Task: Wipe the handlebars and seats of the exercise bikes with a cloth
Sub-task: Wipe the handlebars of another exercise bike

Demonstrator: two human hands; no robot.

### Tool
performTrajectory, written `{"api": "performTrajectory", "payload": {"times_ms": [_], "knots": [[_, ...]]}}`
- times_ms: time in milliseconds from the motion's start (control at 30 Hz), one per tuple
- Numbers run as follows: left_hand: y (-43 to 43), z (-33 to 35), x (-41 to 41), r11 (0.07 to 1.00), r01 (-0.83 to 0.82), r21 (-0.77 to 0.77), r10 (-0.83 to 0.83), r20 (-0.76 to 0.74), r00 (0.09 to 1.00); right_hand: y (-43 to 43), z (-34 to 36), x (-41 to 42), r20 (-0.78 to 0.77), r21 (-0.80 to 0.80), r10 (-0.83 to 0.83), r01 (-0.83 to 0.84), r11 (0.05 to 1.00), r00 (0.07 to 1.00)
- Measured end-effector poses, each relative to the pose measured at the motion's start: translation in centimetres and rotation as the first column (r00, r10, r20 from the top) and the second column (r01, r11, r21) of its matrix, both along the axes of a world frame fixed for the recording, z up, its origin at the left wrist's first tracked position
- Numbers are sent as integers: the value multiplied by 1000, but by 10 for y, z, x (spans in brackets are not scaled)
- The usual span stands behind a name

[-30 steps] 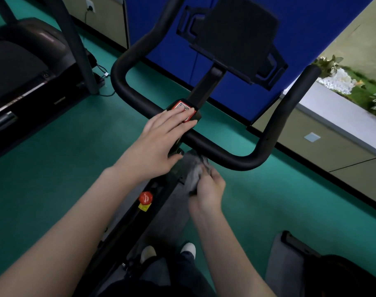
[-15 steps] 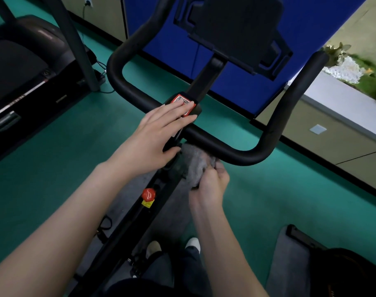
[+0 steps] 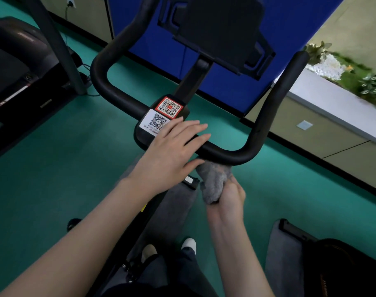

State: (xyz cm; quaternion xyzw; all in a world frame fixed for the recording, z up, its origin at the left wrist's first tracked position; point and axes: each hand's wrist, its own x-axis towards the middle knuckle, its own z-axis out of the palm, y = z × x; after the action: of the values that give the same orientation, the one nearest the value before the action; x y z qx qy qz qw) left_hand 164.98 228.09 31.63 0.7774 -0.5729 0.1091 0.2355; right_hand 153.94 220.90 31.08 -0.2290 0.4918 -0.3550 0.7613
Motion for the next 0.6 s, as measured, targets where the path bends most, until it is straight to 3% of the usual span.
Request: {"api": "performTrajectory", "payload": {"times_ms": [133, 333, 433, 500, 533, 600], "knots": [[-10, -7, -4, 998, -57, -25, 57, 8, 998, -27, 3, -26, -112, -106, -114, 103, 989, 987], [-14, -11, -2, 992, -87, -95, 85, -24, 996, -24, -1, -29, -104, -128, -28, 14, 992, 994], [-15, -11, -3, 992, -83, -100, 80, -35, 996, -34, 0, -36, -90, -244, -143, 117, 963, 986], [-15, -11, -3, 991, -89, -100, 86, -41, 995, -46, 4, -40, -139, -493, -254, 156, 856, 957], [-15, -11, -4, 991, -92, -101, 88, -44, 995, -50, 5, -40, -199, -647, -302, 107, 755, 932], [-15, -10, -4, 990, -96, -103, 91, -51, 995, -52, 5, -37, -300, -883, -354, -117, 455, 886]]}}
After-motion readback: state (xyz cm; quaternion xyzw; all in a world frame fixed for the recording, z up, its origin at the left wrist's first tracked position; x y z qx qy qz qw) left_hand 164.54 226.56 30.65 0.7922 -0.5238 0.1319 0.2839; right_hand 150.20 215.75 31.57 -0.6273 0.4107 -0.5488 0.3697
